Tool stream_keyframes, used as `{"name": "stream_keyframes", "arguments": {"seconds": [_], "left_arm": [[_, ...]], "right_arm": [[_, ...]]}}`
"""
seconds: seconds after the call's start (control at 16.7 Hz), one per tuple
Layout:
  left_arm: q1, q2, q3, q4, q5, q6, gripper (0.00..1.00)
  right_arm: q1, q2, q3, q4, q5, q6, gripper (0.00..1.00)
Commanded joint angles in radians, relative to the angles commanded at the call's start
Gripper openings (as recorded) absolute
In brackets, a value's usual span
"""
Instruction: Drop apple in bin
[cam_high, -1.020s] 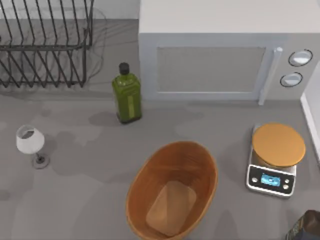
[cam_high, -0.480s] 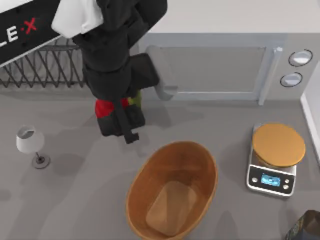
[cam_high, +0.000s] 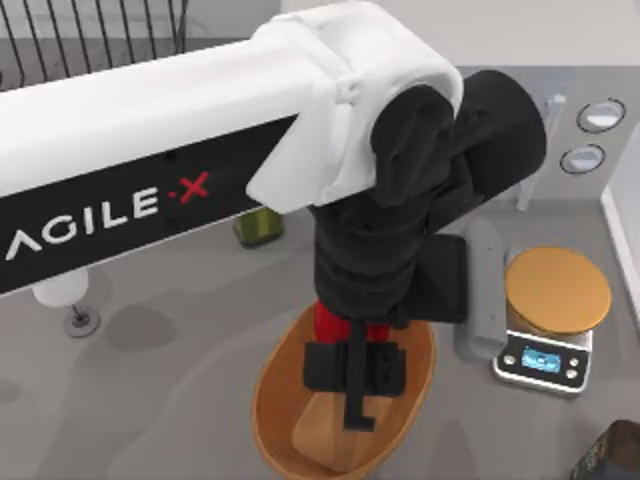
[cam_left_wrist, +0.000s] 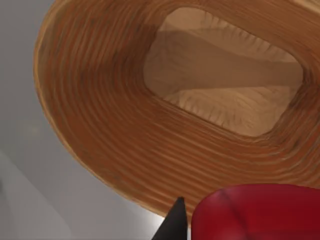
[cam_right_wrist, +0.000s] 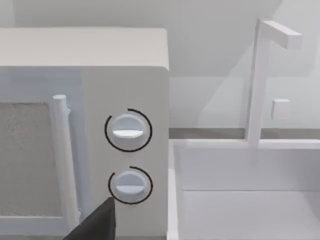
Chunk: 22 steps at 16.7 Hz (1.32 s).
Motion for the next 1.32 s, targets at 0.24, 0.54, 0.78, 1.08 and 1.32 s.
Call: {"name": "stream_keyframes", "arguments": {"seconds": [0.24, 0.54, 0.78, 1.08, 1.32], "left_arm": [[0.002, 0.004, 0.001, 0.001, 0.001, 0.0, 0.0], [0.008, 0.005, -0.057, 0.075, 0.001, 0.006, 0.0], [0.011, 0.015, -0.121, 0.146, -0.001, 0.015, 0.0], [0.021, 0.028, -0.208, 0.244, 0.0, 0.021, 0.0], [0.023, 0.034, -0.232, 0.269, 0.001, 0.024, 0.0]], "right_arm": [[0.0, 0.0, 0.0, 0.0, 0.0, 0.0, 1.0], [0.0, 0.0, 0.0, 0.0, 0.0, 0.0, 1.0], [0.0, 0.0, 0.0, 0.0, 0.0, 0.0, 1.0], [0.0, 0.0, 0.0, 0.0, 0.0, 0.0, 1.0], [0.0, 0.0, 0.0, 0.0, 0.0, 0.0, 1.0]]}}
